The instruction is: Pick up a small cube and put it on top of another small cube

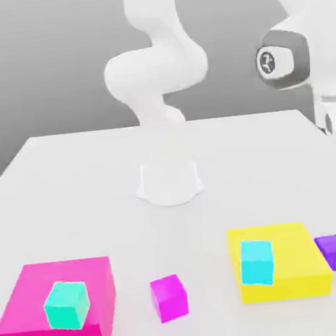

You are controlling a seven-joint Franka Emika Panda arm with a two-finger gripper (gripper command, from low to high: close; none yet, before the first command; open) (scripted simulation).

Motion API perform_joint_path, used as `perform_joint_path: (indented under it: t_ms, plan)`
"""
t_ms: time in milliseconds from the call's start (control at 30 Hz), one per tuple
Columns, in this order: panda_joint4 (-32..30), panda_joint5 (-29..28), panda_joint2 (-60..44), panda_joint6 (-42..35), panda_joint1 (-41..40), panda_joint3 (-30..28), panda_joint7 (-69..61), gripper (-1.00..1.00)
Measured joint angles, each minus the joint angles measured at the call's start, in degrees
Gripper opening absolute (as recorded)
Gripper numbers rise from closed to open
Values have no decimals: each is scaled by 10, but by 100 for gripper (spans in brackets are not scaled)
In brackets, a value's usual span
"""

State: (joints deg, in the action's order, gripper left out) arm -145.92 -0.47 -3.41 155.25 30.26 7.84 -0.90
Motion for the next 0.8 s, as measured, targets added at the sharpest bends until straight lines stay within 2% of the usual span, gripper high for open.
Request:
perform_joint_path:
  t_ms: [133, 267, 300, 533, 700, 800]
  plan:
    - [-15, -46, -84, 45, 24, 6, -30, 0]
    - [-2, -74, -167, 108, 51, -23, -16, 0]
    - [1, -78, -183, 121, 57, -29, -13, -100]
    - [2, -80, -185, 121, 57, -30, -11, -100]
    - [-17, -45, -95, 50, 41, -6, -38, -100]
    - [0, -24, -61, 1, 0, -45, -20, -100]
